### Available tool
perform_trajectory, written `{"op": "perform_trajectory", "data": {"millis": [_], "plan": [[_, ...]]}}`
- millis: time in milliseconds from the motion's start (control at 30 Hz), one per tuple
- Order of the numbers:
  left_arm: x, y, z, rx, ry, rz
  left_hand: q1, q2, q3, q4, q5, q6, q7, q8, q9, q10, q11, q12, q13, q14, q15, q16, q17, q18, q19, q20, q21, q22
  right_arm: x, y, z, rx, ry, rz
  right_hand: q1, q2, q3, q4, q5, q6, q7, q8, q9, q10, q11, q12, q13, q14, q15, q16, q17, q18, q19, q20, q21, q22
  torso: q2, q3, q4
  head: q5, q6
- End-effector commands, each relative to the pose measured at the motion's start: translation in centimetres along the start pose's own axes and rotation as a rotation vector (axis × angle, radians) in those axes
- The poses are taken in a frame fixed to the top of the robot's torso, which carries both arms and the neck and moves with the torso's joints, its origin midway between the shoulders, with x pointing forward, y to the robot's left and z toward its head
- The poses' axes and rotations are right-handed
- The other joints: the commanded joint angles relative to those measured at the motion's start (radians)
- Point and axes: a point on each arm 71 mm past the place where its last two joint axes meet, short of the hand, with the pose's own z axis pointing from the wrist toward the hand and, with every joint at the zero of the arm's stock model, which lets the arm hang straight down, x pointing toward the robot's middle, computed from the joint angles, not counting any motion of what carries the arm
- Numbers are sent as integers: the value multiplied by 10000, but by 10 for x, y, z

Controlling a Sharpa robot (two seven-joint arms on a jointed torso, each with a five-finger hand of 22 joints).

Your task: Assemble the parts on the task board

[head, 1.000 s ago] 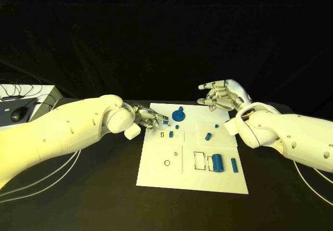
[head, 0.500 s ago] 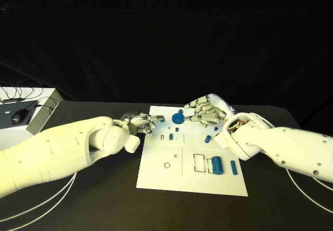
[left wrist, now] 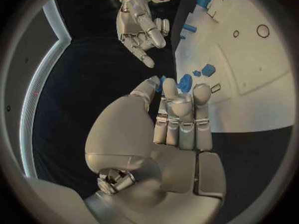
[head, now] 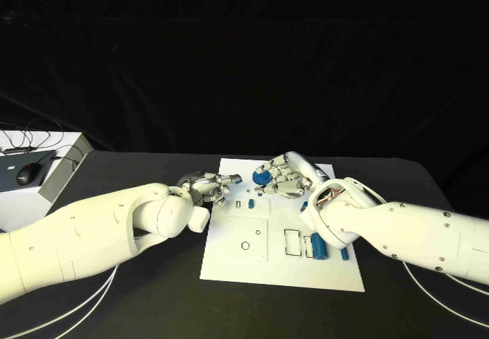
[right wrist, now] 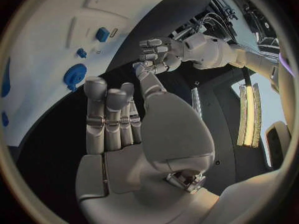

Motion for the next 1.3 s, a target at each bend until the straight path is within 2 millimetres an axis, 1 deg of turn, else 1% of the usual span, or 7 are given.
{"op": "perform_trajectory", "data": {"millis": [33, 433, 500, 533, 667, 1000, 1300], "plan": [[3, -2, -1, 274, -124, -277, 97, 143, 118, -178, 21, 192, -130, 53, 19, -58, -59, 71, 16, 30, -4, -67, -12, -12, 14, 38, -33, -10, 6, 2, 2, 31, -339, -406, -16, -110, 9, 77, -53, 253, 230, 40, 8, 38, -1, -42, 101, 14, 52, 78, 28, 25, -58, 11, 175, 529, 6, 3, 2, -7, -4], [12, 0, -3, 148, 258, -308, 65, 173, 9, -214, 10, 192, -160, 305, -403, -135, -61, 71, 42, -20, -4, -107, -59, -7, -71, 54, -130, -84, 19, 3, 10, 124, -723, -550, -113, -195, 98, 247, -58, 306, 204, 86, 14, 57, -9, -38, 361, 18, 47, 246, 82, 10, -66, -1, 616, 568, 5, -11, 12, -3, -43], [12, 0, -3, 111, 310, -302, 59, 213, -48, -231, 8, 205, -158, 370, -586, -166, -51, 64, 41, -57, 4, -122, -82, 5, -126, 69, -188, -134, 20, 4, 10, 71, -787, -533, -125, -185, 101, 259, -60, 305, 205, 87, 13, 63, -9, -39, 364, 18, 48, 249, 86, 10, -69, 1, 627, 570, 5, -3, 0, 2, -57], [13, 0, -3, 93, 332, -297, 60, 254, -107, -271, 0, 216, -161, 493, -853, -150, -45, 49, 25, -69, 25, -125, -93, 18, -105, 74, -177, -122, 21, 5, 11, 39, -817, -519, -125, -185, 101, 259, -60, 305, 205, 87, 13, 63, -9, -39, 364, 18, 48, 249, 86, 10, -69, 1, 627, 570, 7, -2, 3, -1, -59], [15, 2, -3, 22, 382, -278, 38, 356, -287, -310, 4, 200, -164, 621, -1158, -183, -40, 62, 38, -88, 16, -137, -117, 31, -158, 99, -238, -162, 23, 9, 11, -110, -872, -458, -137, -183, 110, 274, -59, 300, 205, 85, 13, 68, -9, -45, 374, 23, 48, 260, 91, 9, -70, 3, 660, 576, 10, 1, 6, -5, -60], [18, 4, -2, -101, 411, -262, -115, 542, -392, -179, 0, 187, -189, 845, -1660, -229, -38, 92, 57, -110, 13, -152, -172, 52, -178, 122, -288, -188, 30, 18, 10, -506, -642, -298, -155, -183, 137, 287, -51, 379, 176, 128, 17, 107, -27, -51, 411, 57, 39, 357, 176, -7, -61, -1, 859, 608, 7, -3, 0, 1, -81], [19, 5, -2, -192, 533, -237, -230, 602, -410, -25, 0, 216, -213, 884, -1724, -235, -47, 105, 64, -107, 11, -138, -166, 50, -166, 121, -287, -184, 31, 18, 10, -536, -610, -278, -146, -152, 182, 270, -48, 475, 143, 170, 15, 142, -53, -27, 499, 105, 17, 494, 307, -30, -49, -22, 1112, 641, 4, -2, 0, 9, -91]]}}
